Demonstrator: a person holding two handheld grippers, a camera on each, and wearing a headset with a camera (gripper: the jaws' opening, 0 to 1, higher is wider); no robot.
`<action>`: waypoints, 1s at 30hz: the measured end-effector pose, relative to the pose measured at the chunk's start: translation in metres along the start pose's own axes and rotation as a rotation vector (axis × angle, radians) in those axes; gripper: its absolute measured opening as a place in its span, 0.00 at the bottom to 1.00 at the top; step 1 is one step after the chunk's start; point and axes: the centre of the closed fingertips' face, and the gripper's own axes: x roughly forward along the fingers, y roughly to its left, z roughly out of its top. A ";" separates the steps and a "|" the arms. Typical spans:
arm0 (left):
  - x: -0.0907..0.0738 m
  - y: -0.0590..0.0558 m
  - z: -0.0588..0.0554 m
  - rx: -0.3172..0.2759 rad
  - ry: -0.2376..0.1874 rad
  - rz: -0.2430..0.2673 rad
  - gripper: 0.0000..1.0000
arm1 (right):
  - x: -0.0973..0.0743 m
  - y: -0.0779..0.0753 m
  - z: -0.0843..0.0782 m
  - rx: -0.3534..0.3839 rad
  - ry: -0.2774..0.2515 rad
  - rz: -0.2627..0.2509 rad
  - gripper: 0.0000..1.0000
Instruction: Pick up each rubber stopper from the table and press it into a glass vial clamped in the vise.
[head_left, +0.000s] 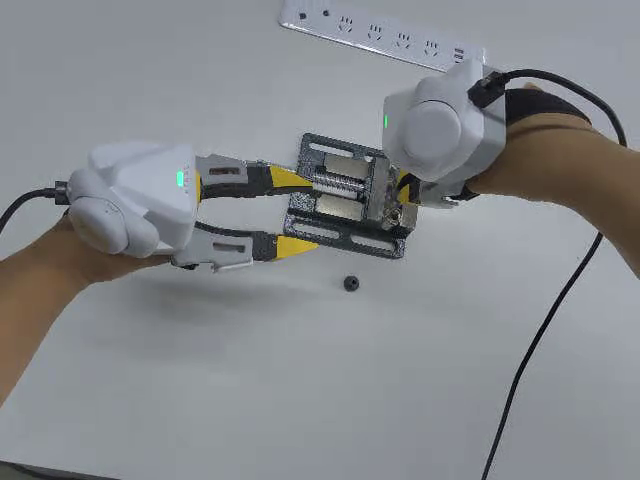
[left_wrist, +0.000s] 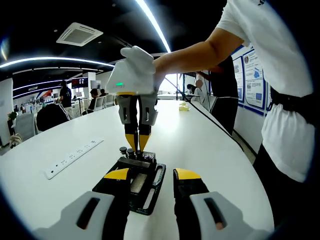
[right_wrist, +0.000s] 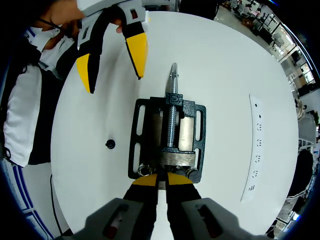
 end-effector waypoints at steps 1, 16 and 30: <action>0.000 -0.001 0.000 0.001 0.002 -0.001 0.31 | 0.000 0.000 0.000 -0.001 -0.004 -0.003 0.05; 0.001 -0.006 0.001 -0.002 0.006 0.001 0.31 | -0.003 -0.001 -0.006 0.103 -0.130 -0.057 0.06; 0.004 -0.014 0.000 -0.002 0.021 -0.016 0.31 | -0.023 0.011 -0.003 0.201 -0.274 -0.150 0.09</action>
